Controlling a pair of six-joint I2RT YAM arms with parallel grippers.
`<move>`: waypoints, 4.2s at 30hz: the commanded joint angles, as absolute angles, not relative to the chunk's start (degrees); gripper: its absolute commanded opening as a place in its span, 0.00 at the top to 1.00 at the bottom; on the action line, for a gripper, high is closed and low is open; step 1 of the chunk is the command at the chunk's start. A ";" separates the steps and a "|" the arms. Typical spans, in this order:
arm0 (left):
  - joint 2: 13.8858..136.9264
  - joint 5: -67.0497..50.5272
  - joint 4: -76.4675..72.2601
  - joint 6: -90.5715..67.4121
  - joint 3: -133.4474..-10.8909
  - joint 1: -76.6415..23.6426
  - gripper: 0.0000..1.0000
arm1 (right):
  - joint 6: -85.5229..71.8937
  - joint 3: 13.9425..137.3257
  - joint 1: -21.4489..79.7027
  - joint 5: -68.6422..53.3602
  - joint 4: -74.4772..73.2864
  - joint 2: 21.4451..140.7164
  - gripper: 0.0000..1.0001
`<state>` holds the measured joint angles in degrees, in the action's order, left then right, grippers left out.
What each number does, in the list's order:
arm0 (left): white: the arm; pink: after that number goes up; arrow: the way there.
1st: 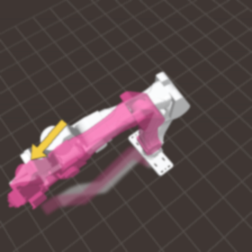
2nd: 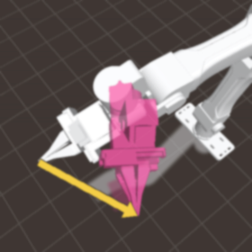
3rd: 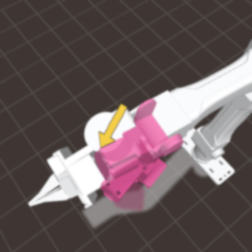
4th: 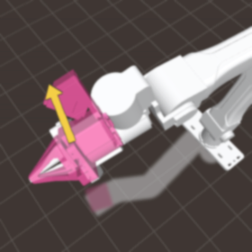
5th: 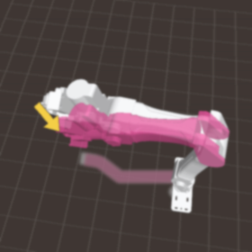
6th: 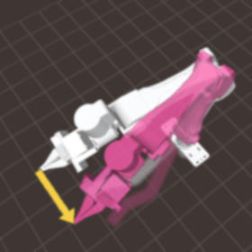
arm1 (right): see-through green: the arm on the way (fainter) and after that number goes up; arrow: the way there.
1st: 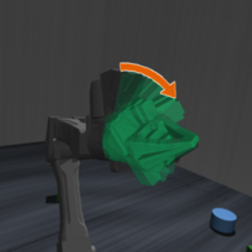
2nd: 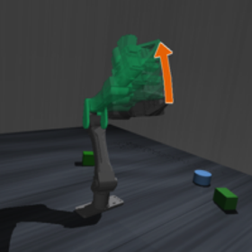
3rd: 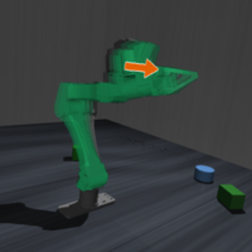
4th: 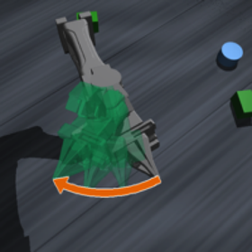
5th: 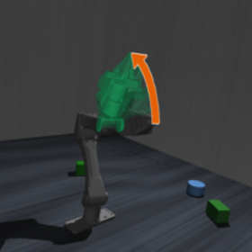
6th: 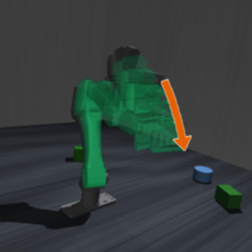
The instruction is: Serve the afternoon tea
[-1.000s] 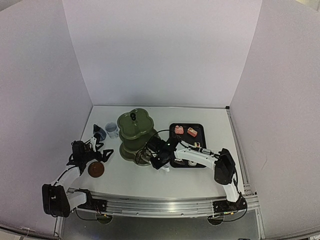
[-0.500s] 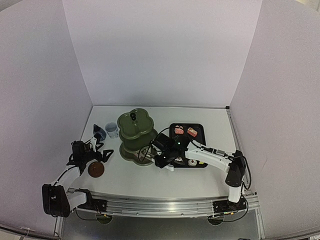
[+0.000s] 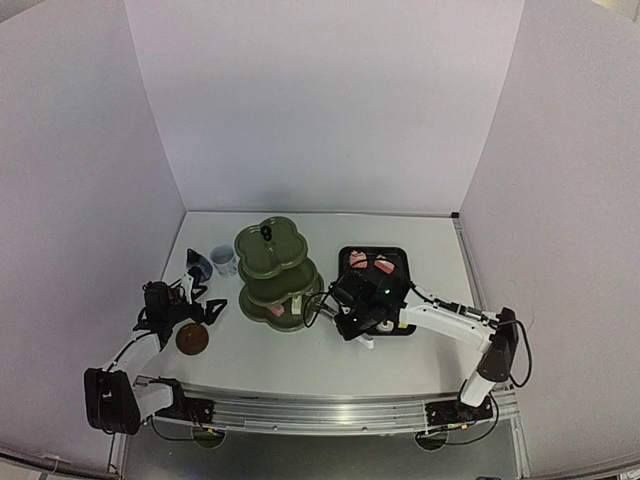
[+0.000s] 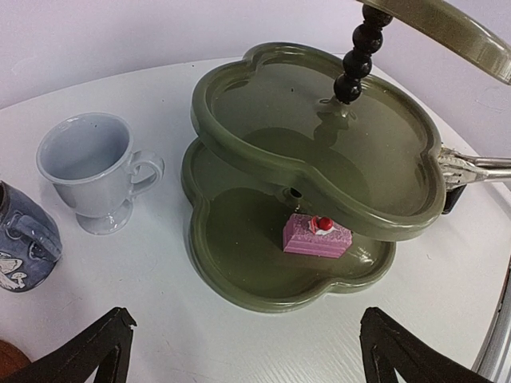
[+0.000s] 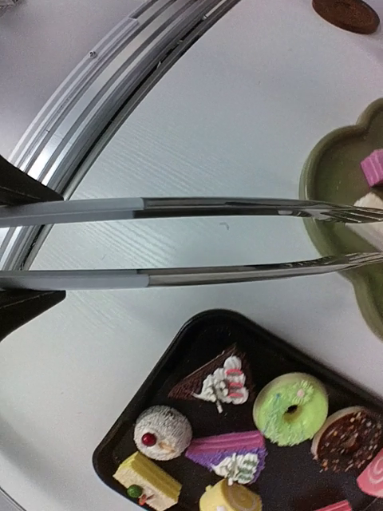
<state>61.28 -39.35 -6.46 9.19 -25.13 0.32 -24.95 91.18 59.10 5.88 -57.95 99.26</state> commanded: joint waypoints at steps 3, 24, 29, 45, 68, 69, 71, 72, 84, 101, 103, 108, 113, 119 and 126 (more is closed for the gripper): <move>61.73 -39.91 -7.11 10.05 -28.33 0.19 0.01 | -26.02 88.90 52.57 10.92 -62.84 93.01 0.74; 62.41 -37.90 -3.45 12.42 -30.48 0.22 0.01 | 3.73 99.51 17.56 -1.25 -64.62 105.71 0.69; 62.42 -37.64 -2.33 13.45 -30.91 0.22 0.01 | 7.46 100.28 14.90 -3.63 -64.28 108.21 0.68; 63.12 -37.24 -2.72 14.00 -30.67 0.18 0.01 | 14.37 97.24 13.88 -6.83 -64.25 106.84 0.66; 62.79 -36.12 -3.37 14.01 -29.76 0.20 0.01 | 10.80 97.83 15.20 -1.91 -63.63 109.59 1.00; 62.61 -36.08 -3.48 13.97 -29.75 0.23 0.01 | 10.69 97.93 15.45 -1.90 -63.63 109.05 1.00; 62.35 -35.93 -3.50 13.84 -29.56 0.23 0.01 | 10.55 98.21 15.99 -1.03 -63.65 107.42 1.00; 62.23 -35.88 -3.50 13.79 -29.51 0.22 0.01 | 10.38 98.44 16.31 -0.46 -63.71 106.43 1.00; 63.51 -36.35 -6.04 13.79 -28.95 0.26 0.01 | 7.42 109.51 17.46 0.63 -64.07 102.85 1.00; 68.30 -38.01 -15.15 14.19 -25.31 0.18 0.00 | 13.41 135.13 29.90 -6.73 -63.99 130.01 1.00; 68.44 -38.22 -15.46 14.60 -25.05 0.18 0.00 | 13.27 134.51 30.86 -7.69 -63.90 130.69 1.00; 68.51 -38.48 -15.51 15.55 -24.88 0.18 0.00 | 12.37 133.22 33.06 -9.19 -63.51 131.72 1.00; 68.84 -38.91 -15.47 16.29 -25.24 0.18 0.00 | 11.07 132.09 34.81 -11.83 -62.89 131.93 1.00; 69.14 -39.03 -15.75 17.02 -25.38 0.18 0.00 | 9.40 132.88 35.96 -15.01 -62.92 133.08 1.00; 69.35 -38.84 -15.89 17.33 -25.53 0.18 0.00 | 10.04 131.56 38.36 -13.82 -62.89 134.49 1.00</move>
